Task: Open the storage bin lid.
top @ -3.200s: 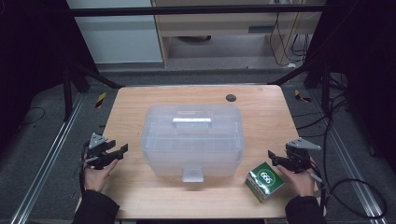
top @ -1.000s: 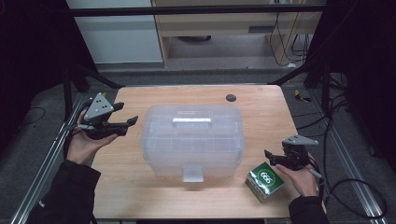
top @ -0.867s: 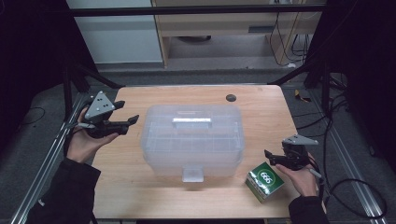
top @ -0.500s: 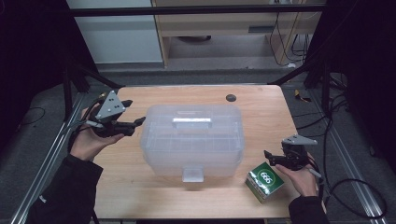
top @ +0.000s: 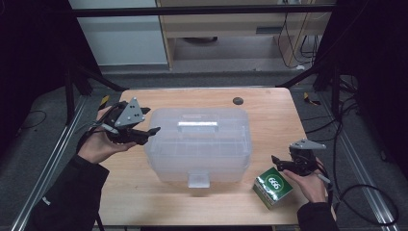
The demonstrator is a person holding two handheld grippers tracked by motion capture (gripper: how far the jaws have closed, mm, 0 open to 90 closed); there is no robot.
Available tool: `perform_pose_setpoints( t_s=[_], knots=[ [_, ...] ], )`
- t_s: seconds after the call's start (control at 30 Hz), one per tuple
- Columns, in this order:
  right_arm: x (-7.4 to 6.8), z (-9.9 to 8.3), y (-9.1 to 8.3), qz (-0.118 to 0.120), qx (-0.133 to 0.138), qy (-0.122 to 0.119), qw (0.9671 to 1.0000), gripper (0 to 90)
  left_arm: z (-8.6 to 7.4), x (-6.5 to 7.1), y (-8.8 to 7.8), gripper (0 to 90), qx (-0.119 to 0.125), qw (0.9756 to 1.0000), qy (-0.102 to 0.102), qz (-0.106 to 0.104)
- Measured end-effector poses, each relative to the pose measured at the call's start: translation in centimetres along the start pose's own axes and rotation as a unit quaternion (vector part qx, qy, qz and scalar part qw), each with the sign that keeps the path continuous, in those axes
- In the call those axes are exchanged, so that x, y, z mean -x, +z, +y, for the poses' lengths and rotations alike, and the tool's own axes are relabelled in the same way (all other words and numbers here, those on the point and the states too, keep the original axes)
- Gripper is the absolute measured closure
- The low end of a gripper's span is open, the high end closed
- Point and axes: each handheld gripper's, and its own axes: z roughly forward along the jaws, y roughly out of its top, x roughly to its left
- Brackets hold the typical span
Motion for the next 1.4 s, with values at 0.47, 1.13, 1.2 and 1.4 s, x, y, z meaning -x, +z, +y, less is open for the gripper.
perform_pose_setpoints(
  t_s=[0.47, 1.13, 1.2, 1.4],
  knots=[
    [0.0, 0.0, 0.0, 0.003, -0.002, 0.001, 1.0, 25.5, 2.5, 1.4, 1.8, 37.2, -0.032, 0.9976, 0.056, -0.025],
    [-0.1, 0.1, -0.1, 0.022, -0.007, 0.007, 0.9997, 36.5, 4.8, 2.2, 3.7, 43.1, -0.046, 0.9929, 0.101, -0.044],
    [-0.2, 0.1, -0.1, 0.024, -0.012, 0.005, 0.9996, 37.7, 5.1, 2.2, 3.9, 44.9, -0.052, 0.9911, 0.113, -0.046],
    [-0.3, 0.1, 0.0, 0.028, -0.017, 0.004, 0.9995, 39.9, 5.7, 2.4, 4.4, 49.4, -0.058, 0.9891, 0.124, -0.054]
  ],
)
